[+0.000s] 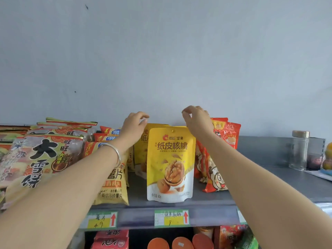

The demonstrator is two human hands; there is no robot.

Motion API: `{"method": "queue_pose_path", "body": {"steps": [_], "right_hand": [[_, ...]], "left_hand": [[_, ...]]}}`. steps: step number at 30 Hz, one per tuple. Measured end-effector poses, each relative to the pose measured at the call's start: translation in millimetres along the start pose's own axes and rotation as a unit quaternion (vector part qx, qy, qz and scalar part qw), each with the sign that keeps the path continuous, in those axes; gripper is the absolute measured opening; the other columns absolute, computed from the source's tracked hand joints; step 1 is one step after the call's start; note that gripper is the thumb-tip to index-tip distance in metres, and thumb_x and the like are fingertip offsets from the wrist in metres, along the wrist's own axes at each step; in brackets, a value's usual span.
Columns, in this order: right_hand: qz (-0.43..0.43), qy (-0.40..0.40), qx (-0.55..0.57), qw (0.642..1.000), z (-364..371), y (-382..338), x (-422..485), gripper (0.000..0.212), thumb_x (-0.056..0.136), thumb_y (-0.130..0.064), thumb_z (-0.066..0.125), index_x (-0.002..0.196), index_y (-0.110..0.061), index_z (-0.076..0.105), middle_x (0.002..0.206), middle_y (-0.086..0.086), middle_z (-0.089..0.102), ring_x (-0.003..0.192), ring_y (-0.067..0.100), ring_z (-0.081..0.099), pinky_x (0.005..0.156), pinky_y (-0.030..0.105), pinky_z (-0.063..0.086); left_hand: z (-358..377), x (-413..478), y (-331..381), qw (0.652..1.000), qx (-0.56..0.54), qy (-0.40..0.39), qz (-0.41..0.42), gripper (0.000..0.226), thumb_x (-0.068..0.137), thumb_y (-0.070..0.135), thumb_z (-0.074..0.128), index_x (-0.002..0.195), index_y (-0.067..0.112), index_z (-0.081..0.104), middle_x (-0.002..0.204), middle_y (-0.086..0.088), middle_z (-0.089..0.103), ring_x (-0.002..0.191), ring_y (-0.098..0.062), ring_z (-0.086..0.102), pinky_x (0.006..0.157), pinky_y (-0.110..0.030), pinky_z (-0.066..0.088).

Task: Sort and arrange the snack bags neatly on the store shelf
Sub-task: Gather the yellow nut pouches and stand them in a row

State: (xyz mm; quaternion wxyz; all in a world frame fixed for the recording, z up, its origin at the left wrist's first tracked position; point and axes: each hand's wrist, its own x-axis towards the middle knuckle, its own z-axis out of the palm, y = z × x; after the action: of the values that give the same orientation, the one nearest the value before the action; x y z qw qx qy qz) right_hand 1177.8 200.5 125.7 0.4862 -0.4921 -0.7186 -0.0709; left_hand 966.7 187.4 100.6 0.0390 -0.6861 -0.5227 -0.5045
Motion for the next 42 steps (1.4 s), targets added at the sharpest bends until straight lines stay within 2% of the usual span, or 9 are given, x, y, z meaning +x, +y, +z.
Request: {"method": "queue_pose_path", "body": {"steps": [3,6,9,16,20,24,30,34,42], "right_hand": [[-0.03,-0.128,-0.053,0.99,3.3,-8.2,31.6,0.027,0.095,-0.023,0.044,0.112,-0.02,0.065,0.117,0.001,0.066,0.112,0.024,0.054,0.092,0.044,0.049],[-0.068,-0.224,-0.091,0.968,14.3,-17.3,59.2,0.026,0.093,-0.018,0.051,0.112,-0.015,0.069,0.118,0.001,0.067,0.113,0.021,0.057,0.097,0.036,0.047],[-0.088,-0.287,-0.126,0.945,27.4,-26.5,81.0,0.025,0.09,-0.015,0.059,0.112,-0.013,0.07,0.116,0.0,0.068,0.11,0.016,0.057,0.087,0.024,0.041],[-0.104,-0.399,-0.139,0.9,54.7,-36.5,117.6,0.026,0.086,-0.028,0.067,0.109,-0.017,0.072,0.105,0.0,0.072,0.094,0.013,0.066,0.085,0.027,0.05],[-0.078,-0.475,-0.126,0.867,68.2,-36.2,126.7,0.03,0.086,-0.028,0.069,0.113,-0.015,0.068,0.105,0.004,0.072,0.084,0.01,0.067,0.072,0.021,0.052],[-0.055,-0.505,-0.157,0.847,81.6,-30.9,127.7,0.04,0.086,-0.017,0.07,0.124,-0.008,0.06,0.116,0.012,0.067,0.088,0.021,0.066,0.07,0.023,0.056],[-0.062,-0.459,-0.216,0.859,84.9,-15.7,127.6,0.038,0.086,-0.013,0.07,0.122,-0.006,0.061,0.101,0.01,0.061,0.082,0.026,0.062,0.059,0.024,0.054],[-0.041,-0.461,-0.229,0.857,78.3,0.0,131.5,0.036,0.086,-0.011,0.07,0.121,-0.006,0.061,0.107,0.015,0.066,0.072,0.022,0.063,0.056,0.024,0.055],[-0.029,-0.451,-0.219,0.865,73.6,21.2,135.8,0.039,0.086,-0.015,0.071,0.124,-0.01,0.062,0.123,0.01,0.06,0.088,0.025,0.059,0.069,0.028,0.055]], "left_hand": [[-2.0,35.1,-16.0,0.993,0.083,-0.082,0.009,0.022,0.096,0.023,0.047,0.116,0.022,0.059,0.128,-0.003,0.054,0.12,-0.02,0.047,0.103,-0.04,0.039],[1.1,62.9,-29.0,0.986,0.115,-0.119,0.022,0.02,0.094,0.025,0.052,0.112,0.025,0.061,0.125,-0.001,0.055,0.118,-0.019,0.05,0.101,-0.042,0.04],[7.1,87.4,-37.4,0.98,0.115,-0.153,0.049,0.017,0.094,0.025,0.053,0.108,0.025,0.062,0.122,0.002,0.057,0.116,-0.018,0.051,0.098,-0.039,0.043],[25.2,136.5,-54.3,0.973,0.099,-0.194,0.082,0.021,0.093,0.026,0.054,0.112,0.024,0.063,0.122,0.004,0.059,0.114,-0.015,0.051,0.093,-0.029,0.04],[39.6,148.6,-55.4,0.948,0.105,-0.292,0.066,0.024,0.089,0.024,0.062,0.112,0.02,0.065,0.117,0.003,0.063,0.11,-0.014,0.056,0.095,-0.031,0.045],[51.0,152.1,-58.1,0.919,0.175,-0.349,0.059,0.023,0.087,0.024,0.065,0.109,0.017,0.068,0.11,0.003,0.066,0.101,-0.014,0.06,0.088,-0.029,0.048],[67.0,160.1,-53.8,0.917,0.272,-0.287,0.055,0.007,0.086,0.03,0.065,0.08,0.03,0.062,0.088,0.007,0.061,0.088,-0.016,0.056,0.074,-0.032,0.048],[83.6,163.2,-45.8,0.922,0.268,-0.274,0.056,0.005,0.085,0.035,0.065,0.082,0.032,0.063,0.094,0.007,0.063,0.094,-0.018,0.057,0.071,-0.032,0.046],[98.1,165.9,-37.4,0.934,0.25,-0.251,0.032,0.018,0.085,0.037,0.065,0.097,0.025,0.069,0.1,0.005,0.065,0.092,-0.018,0.058,0.059,-0.027,0.041]]}}
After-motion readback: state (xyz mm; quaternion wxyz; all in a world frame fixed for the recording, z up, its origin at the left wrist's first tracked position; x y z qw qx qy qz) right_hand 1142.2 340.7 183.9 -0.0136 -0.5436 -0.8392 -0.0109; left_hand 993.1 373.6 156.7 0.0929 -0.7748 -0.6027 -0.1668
